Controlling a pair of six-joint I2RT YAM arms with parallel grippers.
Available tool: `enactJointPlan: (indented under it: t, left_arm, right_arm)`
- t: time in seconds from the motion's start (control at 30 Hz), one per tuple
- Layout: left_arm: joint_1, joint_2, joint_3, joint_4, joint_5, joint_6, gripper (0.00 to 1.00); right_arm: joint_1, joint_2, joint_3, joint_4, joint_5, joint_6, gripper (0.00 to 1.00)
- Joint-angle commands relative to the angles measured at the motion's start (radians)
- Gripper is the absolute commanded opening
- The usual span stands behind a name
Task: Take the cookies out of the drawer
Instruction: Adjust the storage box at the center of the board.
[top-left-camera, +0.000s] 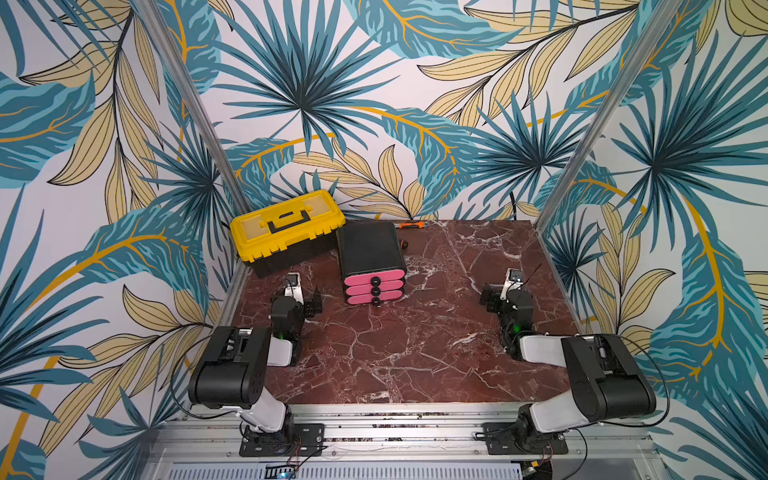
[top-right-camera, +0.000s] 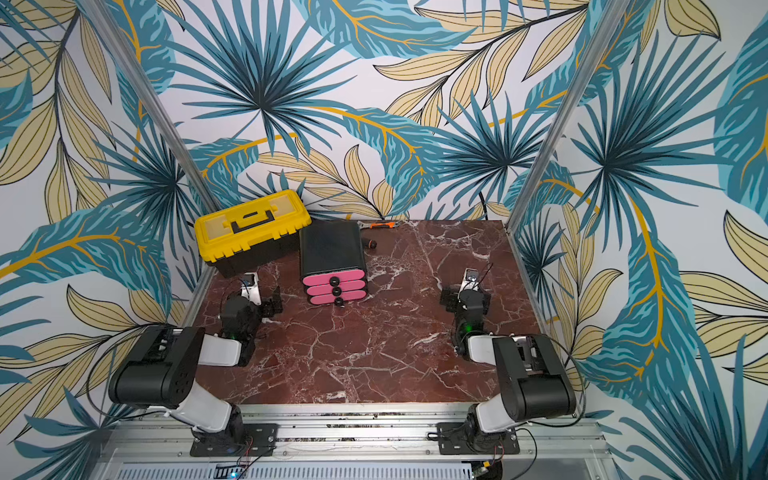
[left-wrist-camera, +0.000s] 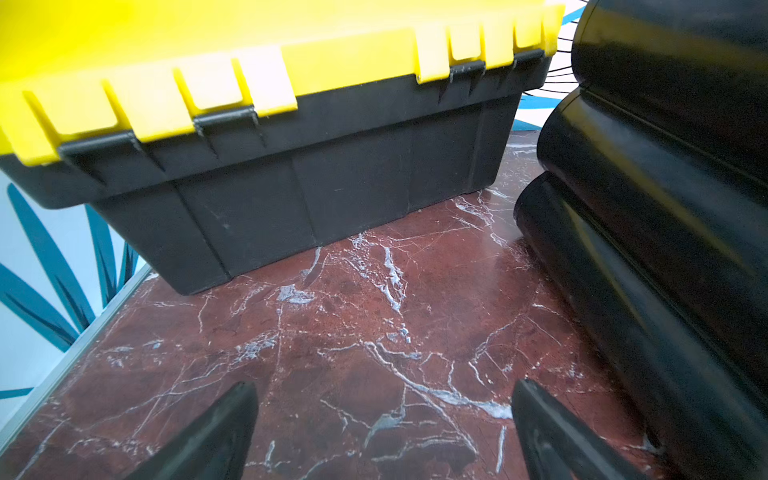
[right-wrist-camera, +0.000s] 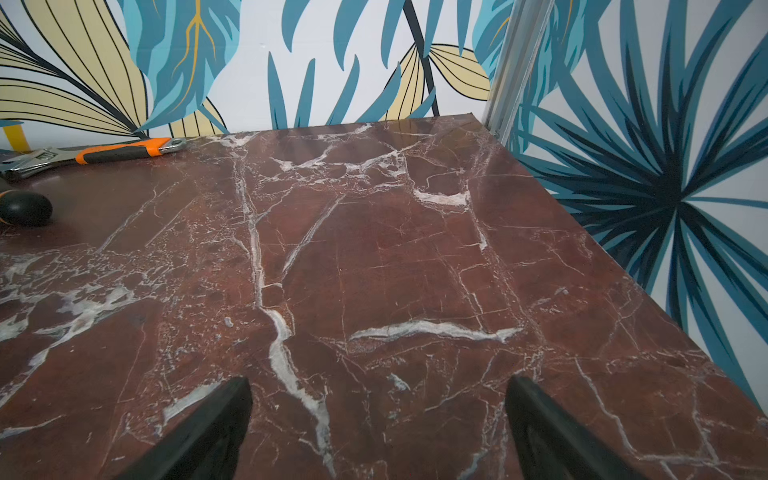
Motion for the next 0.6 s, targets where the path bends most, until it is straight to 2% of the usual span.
enactJointPlan:
  t: [0.0,0.47,0.57]
  left_arm:
    - [0.011,-0.02,0.038,0.0,0.018,0.012,1.0]
    - [0.017,-0.02,0.038,-0.002,0.024,0.01,1.0]
    - [0.015,-0.048,-0.017,0.082,-0.021,-0.009,1.0]
  right_arm:
    - [-0.003,-0.008,-0.01,0.026,-0.009,0.003,1.0]
    - [-0.002,-0.01,-0.013,0.03,-0.01,0.002,0.99]
    - [-0.001,-0.055,-0.008,0.003,-0.054,-0.031,1.0]
